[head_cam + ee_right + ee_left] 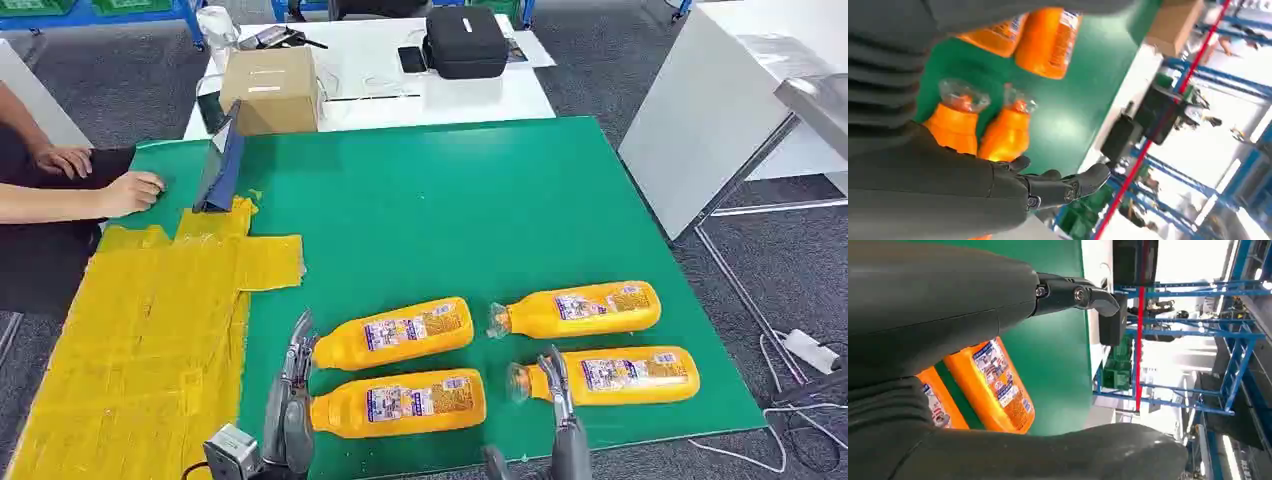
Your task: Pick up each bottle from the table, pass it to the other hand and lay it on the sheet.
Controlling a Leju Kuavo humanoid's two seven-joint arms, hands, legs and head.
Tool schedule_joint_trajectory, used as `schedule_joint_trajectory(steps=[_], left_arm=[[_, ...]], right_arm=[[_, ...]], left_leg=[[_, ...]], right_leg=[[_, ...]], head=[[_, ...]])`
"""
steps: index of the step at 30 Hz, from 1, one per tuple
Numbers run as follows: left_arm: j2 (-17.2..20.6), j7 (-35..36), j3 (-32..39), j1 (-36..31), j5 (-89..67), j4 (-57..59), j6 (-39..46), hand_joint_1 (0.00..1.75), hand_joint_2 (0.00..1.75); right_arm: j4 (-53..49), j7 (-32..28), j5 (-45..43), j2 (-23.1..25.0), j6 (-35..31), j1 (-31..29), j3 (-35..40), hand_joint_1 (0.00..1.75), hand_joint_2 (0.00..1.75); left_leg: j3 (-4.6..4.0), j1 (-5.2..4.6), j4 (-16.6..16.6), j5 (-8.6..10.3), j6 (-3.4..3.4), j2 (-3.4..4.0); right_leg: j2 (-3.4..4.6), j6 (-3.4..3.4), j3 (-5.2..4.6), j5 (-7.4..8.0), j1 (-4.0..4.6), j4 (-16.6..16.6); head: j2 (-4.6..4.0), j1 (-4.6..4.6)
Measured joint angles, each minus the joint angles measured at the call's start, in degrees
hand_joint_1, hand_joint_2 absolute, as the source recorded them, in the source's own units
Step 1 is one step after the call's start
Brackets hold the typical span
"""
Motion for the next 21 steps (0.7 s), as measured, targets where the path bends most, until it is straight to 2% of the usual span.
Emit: schedule_joint_trajectory(steps=[8,13,21], left_arm=[[-0.09,0.0,-0.15,-0.72,0.02,1.27,-1.62,0.0,0.0],[-0.09,-0.02,-0.39,-1.45,-0.02,2.34,-2.63,0.0,0.0],[-0.09,-0.02,-0.87,-2.01,0.11,3.06,-3.48,0.0,0.0]], right_arm=[[-0.04,11.04,8.96,-4.86,0.26,-1.26,2.8,0.0,1.75],[0.33,17.55,14.16,-8.35,-0.26,-4.64,6.8,0.0,1.75],[2.23,20.92,15.17,-11.41,-0.35,-9.98,11.74,0.0,1.75]], left_leg=[[-0.01,-0.01,0.0,0.0,0.0,0.0],[0.02,0.0,0.0,0.0,0.0,0.02],[0.02,0.0,0.0,0.01,0.0,0.04]], right_leg=[[0.0,0.0,0.0,0.0,0.0,0.0],[0.01,0.01,0.0,0.01,0.0,0.0],[0.01,0.01,0.0,0.01,0.01,0.01]], head=[[0.0,0.0],[0.0,-0.02],[0.0,0.0]])
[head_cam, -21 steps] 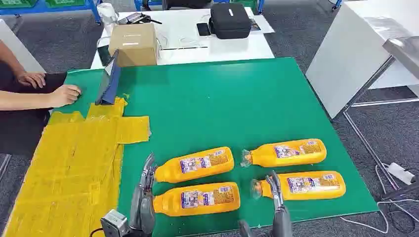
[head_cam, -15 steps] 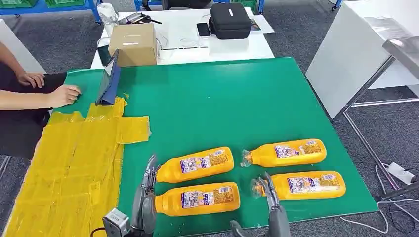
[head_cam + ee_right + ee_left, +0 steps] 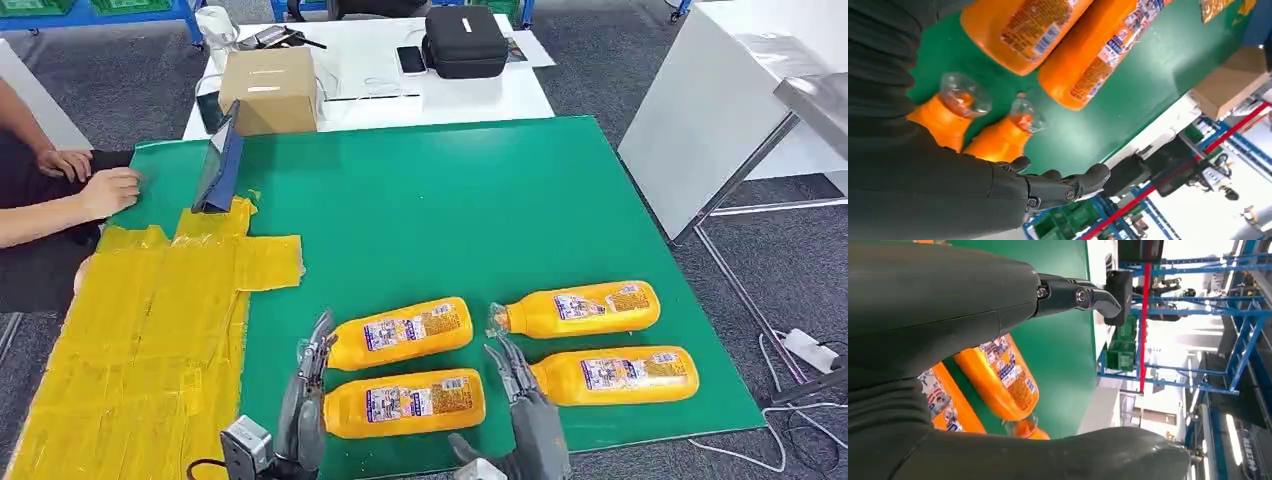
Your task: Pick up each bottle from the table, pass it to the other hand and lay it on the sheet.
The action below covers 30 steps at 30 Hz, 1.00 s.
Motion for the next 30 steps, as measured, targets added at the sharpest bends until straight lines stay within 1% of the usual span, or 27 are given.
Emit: schedule_joint_trajectory(steps=[5,10,18,26,30], left_arm=[[0.0,0.0,-0.28,-0.48,0.09,0.65,-1.0,0.0,0.0],[0.0,0.0,-0.39,-0.94,0.17,1.14,-1.2,0.0,0.0],[0.0,0.0,-0.66,-1.72,0.59,2.21,-1.79,0.0,0.0],[-0.02,0.0,-0.9,-2.43,0.72,3.19,-2.49,0.0,0.0],[0.0,0.0,-0.92,-2.58,1.03,3.34,-2.69,0.0,0.0]], right_arm=[[3.51,1.9,1.46,-0.52,1.92,-4.17,2.49,0.0,1.75],[5.79,2.53,1.81,-0.57,3.04,-5.99,3.98,0.0,1.75],[12.26,4.34,2.58,0.39,5.13,-9.18,7.01,0.0,1.75],[17.11,5.79,1.59,0.44,10.73,-13.1,8.92,0.0,1.75],[18.07,7.84,2.25,-1.33,15.7,-16.14,9.29,0.0,1.75]], left_leg=[[0.01,0.0,0.0,0.01,0.0,-0.03],[-0.01,0.0,0.0,0.01,0.0,-0.02],[-0.01,0.0,0.0,0.01,0.0,-0.03],[0.01,0.0,0.0,0.01,0.0,-0.01],[0.03,0.0,0.0,0.01,0.01,0.05]], right_leg=[[-0.01,0.0,0.0,0.0,0.0,0.0],[0.0,0.0,0.0,0.0,0.0,0.01],[-0.01,0.0,0.0,0.0,0.0,0.01],[0.0,0.0,0.0,0.01,0.0,0.01],[0.0,0.04,0.01,0.04,0.0,0.0]], head=[[0.0,0.0],[0.0,0.0],[0.0,0.0],[0.0,0.0],[0.0,0.0]])
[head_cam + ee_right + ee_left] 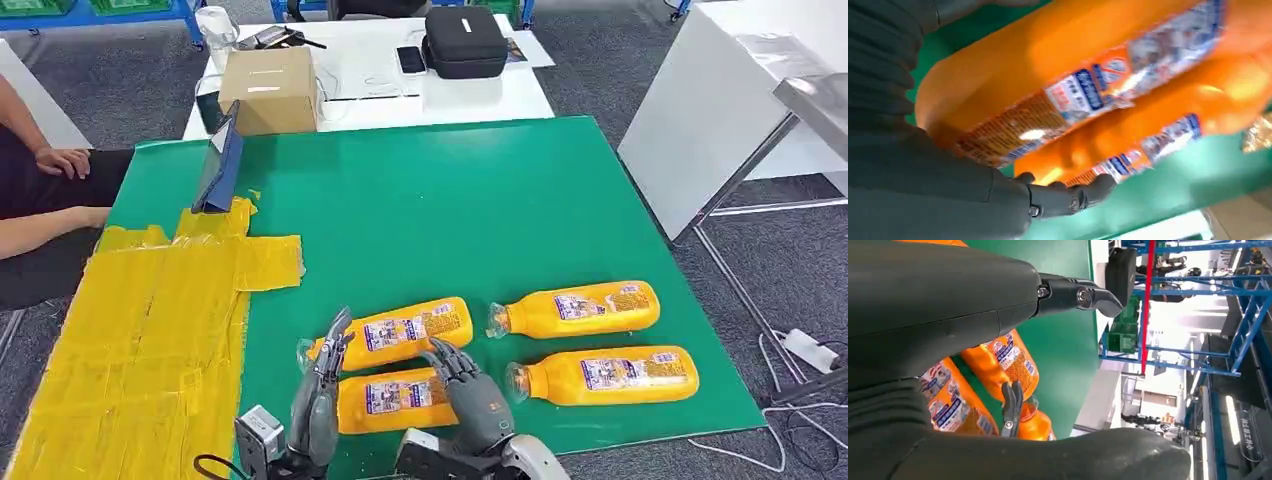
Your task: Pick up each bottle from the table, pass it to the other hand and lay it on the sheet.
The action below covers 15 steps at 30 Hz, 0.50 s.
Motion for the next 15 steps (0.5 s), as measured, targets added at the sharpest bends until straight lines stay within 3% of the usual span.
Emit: schedule_joint_trajectory(steps=[7,11,15], left_arm=[[-0.02,0.0,0.02,-0.19,0.11,0.35,-0.66,0.0,0.0],[0.0,0.0,0.11,-0.52,0.87,0.66,-1.42,0.0,0.0],[0.0,0.0,0.11,-0.61,1.16,0.89,-1.44,0.0,0.0]], right_arm=[[2.47,2.35,-3.37,-6.66,14.84,-10.37,0.96,0.0,1.75],[3.87,4.22,-14.08,-12.56,28.44,-19.58,3.65,0.0,1.75],[4.53,5.67,-18.15,-16.6,30.4,-25.31,6.01,0.0,1.75]], left_leg=[[-0.06,-0.04,0.02,0.17,0.13,0.04],[-0.09,-0.11,0.03,0.31,0.24,0.0],[-0.12,-0.12,0.04,0.32,0.24,-0.08]], right_leg=[[0.02,0.0,0.0,0.2,-0.02,-0.01],[0.01,0.08,-0.03,0.29,-0.06,-0.01],[0.0,0.09,-0.02,0.3,-0.08,0.0]], head=[[0.0,0.0],[0.0,0.0],[0.0,0.0]])
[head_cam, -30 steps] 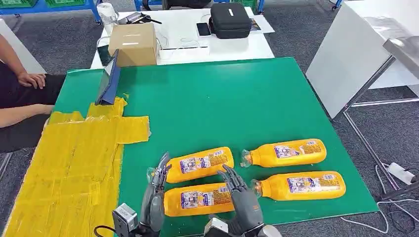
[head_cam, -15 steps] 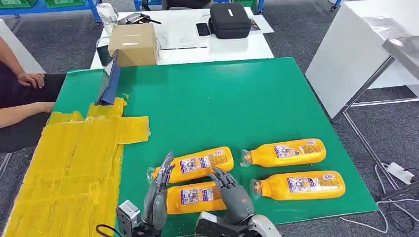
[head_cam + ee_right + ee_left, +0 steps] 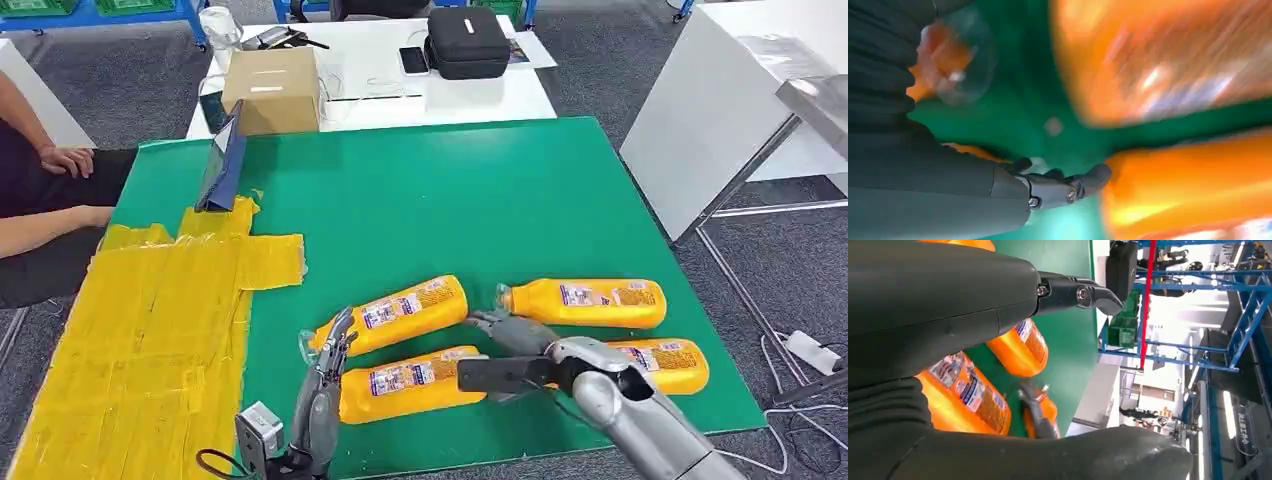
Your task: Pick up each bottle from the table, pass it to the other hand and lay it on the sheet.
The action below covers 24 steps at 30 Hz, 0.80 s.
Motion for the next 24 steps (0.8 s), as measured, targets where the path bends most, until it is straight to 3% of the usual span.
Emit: schedule_joint_trajectory(steps=[3,6,10,16,21,24], left_arm=[[0.0,0.0,-0.13,-0.39,0.83,0.35,-0.28,0.0,0.0],[0.0,0.0,-0.46,-0.87,1.55,0.72,-0.04,0.0,0.0],[0.0,0.0,-0.83,-0.94,2.1,0.77,0.83,0.0,0.0],[0.0,0.0,-0.9,-0.94,2.21,0.77,0.92,0.0,0.0],[0.0,-0.02,-0.74,-0.42,2.08,0.03,2.01,0.0,0.0],[0.0,-0.04,-0.35,0.44,2.23,-1.39,2.1,0.0,0.0]], right_arm=[[0.11,2.07,-8.28,-3.25,3.77,-3.45,3.66,0.0,1.75],[0.33,2.23,-13.31,-5.33,3.27,-5.93,6.76,0.0,1.75],[1.51,1.61,-12.17,-5.28,-3.77,-6.33,9.77,0.0,1.75],[2.82,1.18,-11.42,-4.83,-5.52,-6.51,12.13,0.0,1.75],[2.85,-3.54,-5.94,-2.12,-19.07,-5.0,11.43,0.0,1.75],[-1.28,-6.61,-4.41,-0.85,-23.57,-1.28,8.93,0.0,1.75]], left_leg=[[-0.01,-0.01,0.0,0.0,0.0,0.0],[-0.03,0.0,0.0,0.0,0.0,-0.07],[-0.04,0.01,0.0,-0.01,0.0,-0.02],[-0.08,0.01,0.0,0.0,0.0,-0.07],[-0.03,0.01,0.0,0.0,0.0,-0.04],[-0.07,0.02,0.0,-0.01,0.0,-0.07]], right_leg=[[0.0,0.0,-0.02,0.0,-0.01,0.0],[-0.03,0.0,-0.02,-0.01,0.0,0.01],[-0.02,0.0,-0.03,-0.01,0.01,0.01],[-0.03,0.0,-0.03,-0.01,0.0,0.01],[-0.02,0.0,-0.04,-0.01,0.01,0.01],[-0.04,-0.01,-0.09,-0.02,0.04,0.01]], head=[[0.0,-0.04],[0.0,-0.02],[0.0,-0.04],[0.0,0.0],[0.0,0.0],[0.0,-0.02]])
